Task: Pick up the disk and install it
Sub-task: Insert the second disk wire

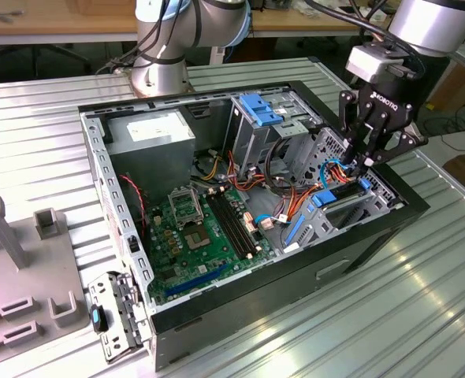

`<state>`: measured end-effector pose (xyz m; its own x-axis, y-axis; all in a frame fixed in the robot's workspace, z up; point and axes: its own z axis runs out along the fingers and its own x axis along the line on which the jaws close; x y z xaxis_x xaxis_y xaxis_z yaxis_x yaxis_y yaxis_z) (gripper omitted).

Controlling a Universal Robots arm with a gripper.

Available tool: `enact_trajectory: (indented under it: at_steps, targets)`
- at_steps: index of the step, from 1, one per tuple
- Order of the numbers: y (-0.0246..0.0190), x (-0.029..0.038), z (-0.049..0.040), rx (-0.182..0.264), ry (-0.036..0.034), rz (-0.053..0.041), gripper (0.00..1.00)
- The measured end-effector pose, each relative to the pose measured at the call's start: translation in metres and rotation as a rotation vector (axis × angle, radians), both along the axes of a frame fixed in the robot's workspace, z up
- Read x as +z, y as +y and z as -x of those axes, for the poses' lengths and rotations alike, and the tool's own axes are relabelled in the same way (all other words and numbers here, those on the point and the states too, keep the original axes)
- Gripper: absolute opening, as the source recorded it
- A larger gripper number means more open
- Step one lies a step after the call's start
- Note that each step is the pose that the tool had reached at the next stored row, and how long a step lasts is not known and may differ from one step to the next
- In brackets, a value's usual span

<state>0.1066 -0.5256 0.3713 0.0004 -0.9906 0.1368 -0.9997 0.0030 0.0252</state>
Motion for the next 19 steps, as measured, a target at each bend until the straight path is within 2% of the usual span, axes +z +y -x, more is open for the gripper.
enact_trajectory:
  at_steps: [19]
  targets:
    - [0.0007, 0.0000, 0.0109, -0.009, 0.0001, 0.0006, 0.33]
